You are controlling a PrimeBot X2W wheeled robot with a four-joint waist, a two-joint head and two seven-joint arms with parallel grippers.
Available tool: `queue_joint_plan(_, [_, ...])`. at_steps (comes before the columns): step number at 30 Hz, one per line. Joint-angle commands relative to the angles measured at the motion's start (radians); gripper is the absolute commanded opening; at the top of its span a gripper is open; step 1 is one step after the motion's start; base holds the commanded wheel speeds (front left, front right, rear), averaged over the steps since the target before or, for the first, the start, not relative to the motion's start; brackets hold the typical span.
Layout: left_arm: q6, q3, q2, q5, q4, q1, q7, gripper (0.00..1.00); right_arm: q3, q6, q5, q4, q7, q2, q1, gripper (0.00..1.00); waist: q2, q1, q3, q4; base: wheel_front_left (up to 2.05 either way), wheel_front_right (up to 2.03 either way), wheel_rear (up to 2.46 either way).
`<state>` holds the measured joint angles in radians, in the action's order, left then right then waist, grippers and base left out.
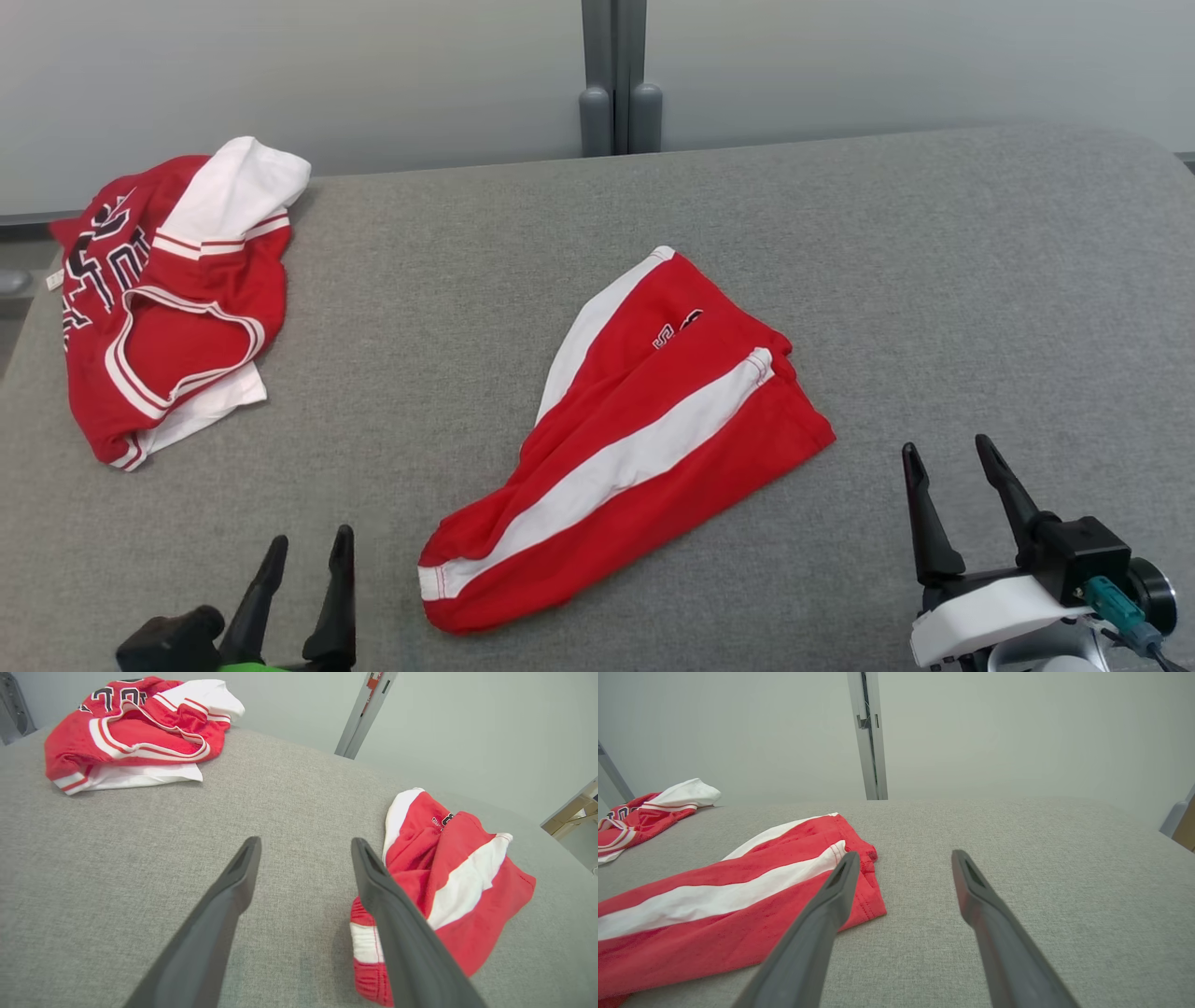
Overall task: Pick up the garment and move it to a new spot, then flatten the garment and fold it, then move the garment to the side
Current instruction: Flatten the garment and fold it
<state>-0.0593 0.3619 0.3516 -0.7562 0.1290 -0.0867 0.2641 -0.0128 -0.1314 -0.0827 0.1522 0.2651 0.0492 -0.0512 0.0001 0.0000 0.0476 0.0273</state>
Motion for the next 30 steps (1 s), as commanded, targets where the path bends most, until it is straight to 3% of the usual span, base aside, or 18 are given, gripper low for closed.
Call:
queue_joint_plan(1, [-0.005,-0.040,-0.023,0.035,-0.018,-0.029,0.000,1.00,-0.010,0.001,0.018,-0.014,-0.001,0.002,-0.008,1.00,-0.0001,0.0000,-0.002,0.011,0.00,0.00,0.00])
queue_joint_plan(11, [0.061,-0.300,-0.221,0.396,-0.119,-0.090,0.000,1.00,-0.043,0.001,0.055,-0.067,-0.001,0.002,-0.028,1.00,-0.0001,0.0000,-0.030,0.052,0.00,0.00,0.00])
queue_joint_plan(13, [0.058,-0.342,-0.243,0.473,-0.117,-0.099,0.000,1.00,-0.049,0.001,0.053,-0.068,-0.001,0.002,-0.031,1.00,-0.0001,0.0000,-0.037,0.058,0.00,0.00,0.00])
queue_joint_plan(17, [0.109,-0.366,-0.277,0.565,-0.107,-0.112,0.000,1.00,-0.071,0.001,0.061,-0.058,-0.001,0.004,-0.039,1.00,-0.0001,0.0000,-0.040,0.062,0.00,0.00,0.00])
queue_joint_plan(22, [0.168,-0.353,-0.294,0.570,-0.041,-0.113,0.000,1.00,-0.083,0.001,0.074,-0.034,-0.001,0.002,-0.039,1.00,-0.0001,0.0000,-0.040,0.062,0.00,0.00,0.00])
queue_joint_plan(30, [0.189,-0.358,-0.300,0.547,-0.006,-0.109,0.000,1.00,-0.072,0.001,0.076,-0.001,-0.001,0.002,-0.033,1.00,-0.0001,0.0000,-0.043,0.053,0.00,0.00,0.00])
